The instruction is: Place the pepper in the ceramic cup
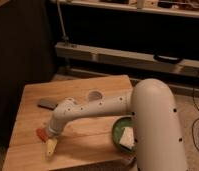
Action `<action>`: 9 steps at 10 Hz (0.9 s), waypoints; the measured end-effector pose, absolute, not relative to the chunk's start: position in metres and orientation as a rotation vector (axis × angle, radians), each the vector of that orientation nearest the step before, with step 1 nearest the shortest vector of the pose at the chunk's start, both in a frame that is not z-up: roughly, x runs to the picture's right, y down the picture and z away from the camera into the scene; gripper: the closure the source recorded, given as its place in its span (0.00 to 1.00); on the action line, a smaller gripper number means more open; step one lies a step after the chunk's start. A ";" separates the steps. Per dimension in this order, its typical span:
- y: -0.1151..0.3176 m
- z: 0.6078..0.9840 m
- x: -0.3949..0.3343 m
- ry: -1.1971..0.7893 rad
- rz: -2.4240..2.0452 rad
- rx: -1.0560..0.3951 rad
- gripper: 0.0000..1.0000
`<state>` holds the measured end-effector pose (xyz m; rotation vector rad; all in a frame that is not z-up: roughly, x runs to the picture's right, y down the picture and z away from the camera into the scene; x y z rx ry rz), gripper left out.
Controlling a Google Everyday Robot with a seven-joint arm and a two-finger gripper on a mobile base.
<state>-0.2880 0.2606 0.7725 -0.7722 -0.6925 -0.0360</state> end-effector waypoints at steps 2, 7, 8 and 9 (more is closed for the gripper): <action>0.262 0.774 -0.288 -0.697 -0.022 -0.770 0.02; 0.265 0.784 -0.285 -0.684 0.012 -0.765 0.02; 0.266 0.785 -0.286 -0.680 0.014 -0.766 0.02; 0.267 0.787 -0.287 -0.677 0.019 -0.766 0.02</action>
